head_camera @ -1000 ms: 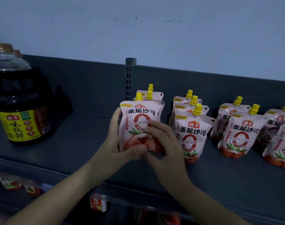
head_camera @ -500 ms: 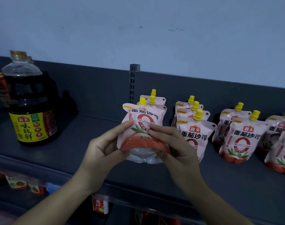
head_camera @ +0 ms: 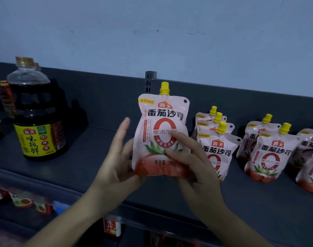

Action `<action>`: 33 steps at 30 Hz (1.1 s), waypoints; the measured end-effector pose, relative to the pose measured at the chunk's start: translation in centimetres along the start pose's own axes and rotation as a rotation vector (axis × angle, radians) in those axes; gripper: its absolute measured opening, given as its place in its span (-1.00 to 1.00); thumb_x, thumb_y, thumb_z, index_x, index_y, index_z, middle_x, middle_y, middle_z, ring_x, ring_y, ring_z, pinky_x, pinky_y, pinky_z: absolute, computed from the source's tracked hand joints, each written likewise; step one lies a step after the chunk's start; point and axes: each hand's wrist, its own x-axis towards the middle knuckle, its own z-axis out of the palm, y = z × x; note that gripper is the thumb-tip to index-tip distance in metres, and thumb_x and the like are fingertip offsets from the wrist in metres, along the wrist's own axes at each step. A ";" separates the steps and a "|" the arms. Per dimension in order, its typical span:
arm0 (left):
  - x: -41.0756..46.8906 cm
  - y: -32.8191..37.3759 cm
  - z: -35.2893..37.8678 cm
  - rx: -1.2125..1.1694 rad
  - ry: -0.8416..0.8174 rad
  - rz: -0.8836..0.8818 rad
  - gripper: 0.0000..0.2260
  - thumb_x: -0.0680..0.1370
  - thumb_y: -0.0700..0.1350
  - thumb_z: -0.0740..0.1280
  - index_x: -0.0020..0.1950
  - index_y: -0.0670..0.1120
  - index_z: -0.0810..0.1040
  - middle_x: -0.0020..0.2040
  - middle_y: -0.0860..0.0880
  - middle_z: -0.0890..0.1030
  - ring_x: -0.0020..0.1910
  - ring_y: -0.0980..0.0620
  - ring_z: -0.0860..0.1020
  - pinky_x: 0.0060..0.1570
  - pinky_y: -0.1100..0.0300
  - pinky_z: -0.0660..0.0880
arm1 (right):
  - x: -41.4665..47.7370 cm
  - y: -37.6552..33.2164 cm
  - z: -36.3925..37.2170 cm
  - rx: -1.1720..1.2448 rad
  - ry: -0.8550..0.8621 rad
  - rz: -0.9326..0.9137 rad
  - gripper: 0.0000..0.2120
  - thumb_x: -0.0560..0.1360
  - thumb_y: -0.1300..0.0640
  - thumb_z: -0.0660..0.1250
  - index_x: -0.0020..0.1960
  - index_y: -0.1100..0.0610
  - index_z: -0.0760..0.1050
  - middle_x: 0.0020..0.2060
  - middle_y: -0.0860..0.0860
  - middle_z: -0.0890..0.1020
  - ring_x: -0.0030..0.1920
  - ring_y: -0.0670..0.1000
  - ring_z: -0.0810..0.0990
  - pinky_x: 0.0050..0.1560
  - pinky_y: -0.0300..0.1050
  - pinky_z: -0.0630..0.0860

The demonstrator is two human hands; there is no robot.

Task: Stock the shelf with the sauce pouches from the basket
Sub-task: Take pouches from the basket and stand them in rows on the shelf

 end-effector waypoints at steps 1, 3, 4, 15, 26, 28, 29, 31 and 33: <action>0.2 0.0 -0.4 -0.010 -0.015 -0.069 -0.65 0.40 0.09 0.41 0.13 0.38 0.48 0.14 0.17 0.63 0.07 0.08 0.64 0.05 -0.05 0.58 | 0.1 0.2 -0.1 -0.007 -0.014 0.001 -0.65 0.41 0.31 0.24 0.15 0.04 0.47 0.36 -0.04 0.34 0.41 -0.07 0.30 0.28 -0.30 0.39; 0.2 0.2 -0.7 -0.142 -0.078 -0.192 -0.66 0.39 -0.04 0.38 0.10 0.28 0.54 0.01 0.04 0.70 -0.04 -0.04 0.68 -0.06 -0.09 0.61 | 0.2 0.6 -0.2 -0.030 -0.061 0.027 -0.65 0.40 0.29 0.23 0.13 0.01 0.46 0.39 -0.04 0.27 0.44 -0.08 0.24 0.30 -0.34 0.35; 0.5 0.6 -0.7 -0.155 -0.110 -0.183 -0.61 0.34 -0.07 0.41 0.16 0.11 0.57 0.04 -0.07 0.69 -0.01 -0.15 0.66 -0.03 -0.12 0.59 | 0.2 0.7 -0.1 -0.039 -0.099 0.054 -0.63 0.38 0.28 0.22 0.14 -0.01 0.45 0.42 -0.05 0.23 0.46 -0.10 0.19 0.32 -0.39 0.29; 4.5 -2.3 -2.0 0.020 -0.165 -0.156 -0.31 0.09 0.00 0.63 0.16 -0.17 0.55 0.07 -0.21 0.66 0.01 -0.16 0.64 -0.08 0.10 0.60 | 1.2 4.3 1.6 0.395 -0.177 0.852 -0.56 0.44 0.26 0.40 0.21 -0.09 0.41 0.13 -0.12 0.61 0.18 -0.11 0.57 0.17 -0.15 0.55; 7.9 -4.9 -2.2 0.186 -0.269 -0.294 -0.65 0.35 -0.40 0.42 0.07 -0.11 0.55 -0.07 -0.01 0.72 -0.02 0.02 0.67 -0.16 0.28 0.58 | 0.6 8.2 2.5 0.216 -0.143 0.930 -0.52 0.36 0.30 0.46 0.18 -0.04 0.45 0.12 -0.10 0.60 0.18 -0.07 0.55 0.20 -0.03 0.54; 8.0 -4.8 -2.4 0.164 -0.299 -0.312 -0.52 0.17 -0.17 0.57 0.05 -0.09 0.58 -0.03 -0.04 0.71 -0.02 0.00 0.67 -0.16 0.28 0.58 | 0.4 8.3 2.3 0.221 -0.157 0.916 -0.55 0.37 0.29 0.45 0.14 -0.08 0.43 0.04 -0.19 0.59 0.12 -0.16 0.55 0.14 -0.20 0.54; 8.0 -4.7 -2.6 0.165 -0.311 -0.327 -0.43 0.06 -0.07 0.61 0.04 -0.08 0.60 -0.01 -0.06 0.71 -0.02 0.01 0.67 -0.16 0.29 0.58 | 0.4 8.3 2.2 0.221 -0.164 0.910 -0.56 0.38 0.29 0.45 0.12 -0.10 0.43 0.01 -0.21 0.58 0.09 -0.19 0.55 0.09 -0.27 0.54; 8.0 -4.8 -2.9 0.182 -0.331 -0.344 -0.38 0.00 0.00 0.61 0.04 -0.09 0.61 0.01 -0.07 0.70 0.00 0.02 0.66 -0.15 0.31 0.57 | 0.2 8.4 1.8 0.222 -0.176 0.907 -0.57 0.39 0.28 0.44 0.16 -0.06 0.44 0.05 -0.19 0.59 0.12 -0.17 0.55 0.07 -0.30 0.53; 8.0 -4.9 -3.1 0.207 -0.335 -0.359 -0.40 0.05 -0.01 0.59 0.05 -0.11 0.61 0.03 -0.07 0.70 0.03 0.01 0.65 -0.12 0.32 0.57 | 0.1 8.3 1.5 0.211 -0.192 0.908 -0.56 0.41 0.27 0.42 0.23 0.00 0.44 0.11 -0.14 0.58 0.17 -0.11 0.53 0.11 -0.28 0.51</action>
